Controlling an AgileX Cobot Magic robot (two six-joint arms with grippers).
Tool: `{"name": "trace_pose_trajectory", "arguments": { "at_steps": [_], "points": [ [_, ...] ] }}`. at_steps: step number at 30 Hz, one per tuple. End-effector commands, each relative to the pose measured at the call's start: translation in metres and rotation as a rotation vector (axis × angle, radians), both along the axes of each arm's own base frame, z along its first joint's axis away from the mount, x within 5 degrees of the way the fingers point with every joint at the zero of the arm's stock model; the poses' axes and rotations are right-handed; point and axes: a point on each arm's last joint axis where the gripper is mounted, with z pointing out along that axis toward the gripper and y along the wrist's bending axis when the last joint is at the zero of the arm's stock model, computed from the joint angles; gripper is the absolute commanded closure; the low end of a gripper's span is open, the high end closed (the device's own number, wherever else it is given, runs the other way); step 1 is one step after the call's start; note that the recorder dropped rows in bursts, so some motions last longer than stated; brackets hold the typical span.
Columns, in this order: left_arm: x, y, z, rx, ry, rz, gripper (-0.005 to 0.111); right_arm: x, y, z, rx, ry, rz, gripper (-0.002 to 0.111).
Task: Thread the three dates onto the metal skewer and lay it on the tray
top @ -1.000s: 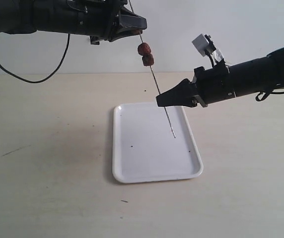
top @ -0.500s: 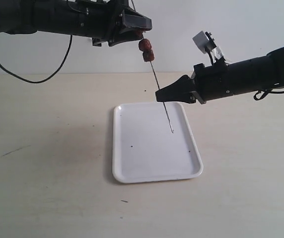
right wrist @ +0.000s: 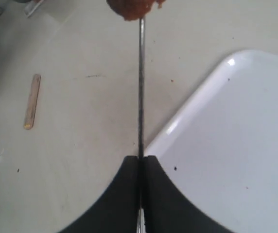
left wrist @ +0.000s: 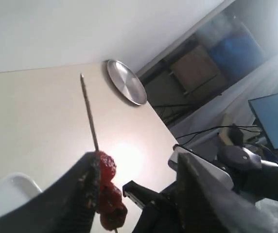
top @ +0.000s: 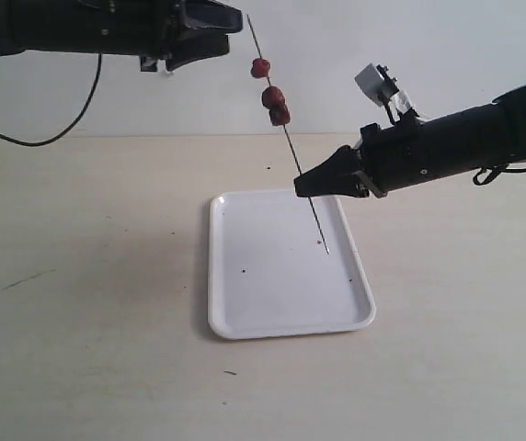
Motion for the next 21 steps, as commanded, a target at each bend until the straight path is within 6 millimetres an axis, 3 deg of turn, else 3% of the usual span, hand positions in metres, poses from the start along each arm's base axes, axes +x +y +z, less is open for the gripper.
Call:
{"name": "trace_pose_trajectory", "arguments": {
  "at_steps": [1,4,7,14,21],
  "points": [
    [-0.002,0.033,0.007,-0.012,-0.021,-0.051,0.065,-0.002,-0.004,-0.004,-0.066,0.07,-0.014,0.108],
    [0.002,0.051,0.002,0.0,-0.008,-0.016,0.078,-0.005,-0.008,-0.012,-0.128,0.149,-0.049,0.108],
    [0.003,0.062,-0.006,0.011,0.007,0.004,0.106,-0.011,-0.01,-0.023,-0.158,0.225,-0.099,0.108],
    [-0.012,0.056,-0.018,-0.007,-0.002,-0.002,0.107,-0.038,0.008,-0.057,-0.277,0.347,-0.152,0.108],
    [-0.037,0.05,-0.014,0.2,-0.13,0.24,0.107,-0.048,0.045,-0.069,-0.343,0.398,-0.275,0.108]
  ]
}}
